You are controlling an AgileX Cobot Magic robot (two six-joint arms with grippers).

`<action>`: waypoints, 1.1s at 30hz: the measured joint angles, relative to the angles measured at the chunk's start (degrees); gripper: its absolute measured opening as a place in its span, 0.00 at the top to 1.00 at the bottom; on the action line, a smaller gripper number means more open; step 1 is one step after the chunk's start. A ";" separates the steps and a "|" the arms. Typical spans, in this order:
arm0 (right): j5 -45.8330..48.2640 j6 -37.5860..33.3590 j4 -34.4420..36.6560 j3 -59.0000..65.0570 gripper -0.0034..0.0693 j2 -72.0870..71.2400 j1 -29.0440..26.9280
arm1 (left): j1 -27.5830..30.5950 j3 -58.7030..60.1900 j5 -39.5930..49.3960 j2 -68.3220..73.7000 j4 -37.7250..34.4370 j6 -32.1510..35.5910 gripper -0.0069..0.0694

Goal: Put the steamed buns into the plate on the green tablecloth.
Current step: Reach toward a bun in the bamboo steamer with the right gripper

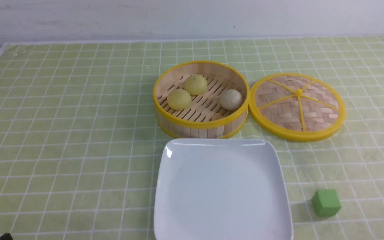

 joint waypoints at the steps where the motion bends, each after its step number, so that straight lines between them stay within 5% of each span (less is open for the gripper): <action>1: 0.00 0.00 0.00 0.00 0.62 0.00 0.00 | 0.00 0.00 0.00 0.00 0.00 0.00 0.59; 33: -0.31 0.15 -2.08 0.00 0.62 0.00 0.00 | 0.00 0.00 -0.12 0.00 0.33 -0.06 0.59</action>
